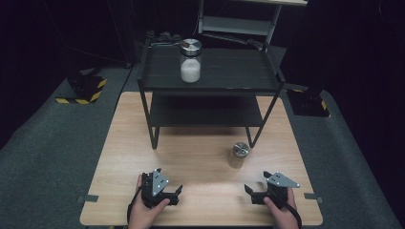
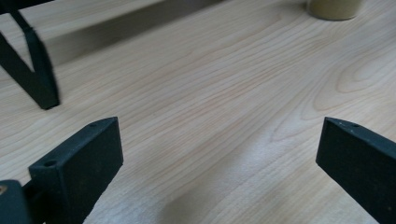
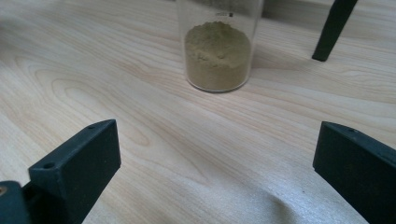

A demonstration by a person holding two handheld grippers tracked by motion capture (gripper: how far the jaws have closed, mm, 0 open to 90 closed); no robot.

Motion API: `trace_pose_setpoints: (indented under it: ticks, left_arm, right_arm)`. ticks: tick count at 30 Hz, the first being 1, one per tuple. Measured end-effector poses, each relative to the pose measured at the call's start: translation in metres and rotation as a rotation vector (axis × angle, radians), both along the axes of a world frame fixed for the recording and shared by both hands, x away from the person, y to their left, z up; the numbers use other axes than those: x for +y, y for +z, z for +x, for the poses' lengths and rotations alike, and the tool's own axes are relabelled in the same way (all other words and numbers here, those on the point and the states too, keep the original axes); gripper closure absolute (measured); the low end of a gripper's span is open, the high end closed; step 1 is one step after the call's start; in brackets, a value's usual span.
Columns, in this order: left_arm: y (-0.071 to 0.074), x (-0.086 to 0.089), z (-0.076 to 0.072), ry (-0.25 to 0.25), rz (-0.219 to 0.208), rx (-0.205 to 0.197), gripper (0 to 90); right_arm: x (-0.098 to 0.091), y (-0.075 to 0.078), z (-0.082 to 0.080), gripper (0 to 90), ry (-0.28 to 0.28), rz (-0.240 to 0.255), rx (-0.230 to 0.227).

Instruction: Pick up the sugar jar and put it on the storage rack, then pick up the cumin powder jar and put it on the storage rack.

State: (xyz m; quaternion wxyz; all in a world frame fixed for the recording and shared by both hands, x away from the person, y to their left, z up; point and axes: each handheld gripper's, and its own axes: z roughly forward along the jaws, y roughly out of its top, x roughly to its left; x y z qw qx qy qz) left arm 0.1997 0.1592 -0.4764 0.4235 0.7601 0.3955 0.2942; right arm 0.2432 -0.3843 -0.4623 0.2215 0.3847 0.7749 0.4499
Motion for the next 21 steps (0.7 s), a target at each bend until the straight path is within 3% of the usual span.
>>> trace_pose_setpoints:
  ticks: [6, 16, 21]
  left_arm:
    - [-0.001, -0.005, -0.004, -0.018, 0.043, -0.031, 1.1]
    - [-0.003, -0.009, -0.01, -0.018, 0.059, -0.05, 1.1]
    - [-0.004, -0.014, -0.014, -0.022, 0.09, -0.069, 1.0]
  right_arm:
    - [0.004, 0.0, -0.003, 0.5, -0.007, -0.017, -0.011]
    - [0.002, 0.0, -0.002, 0.6, 0.013, -0.016, -0.011]
    - [0.003, 0.0, -0.003, 0.5, 0.013, -0.022, -0.014]
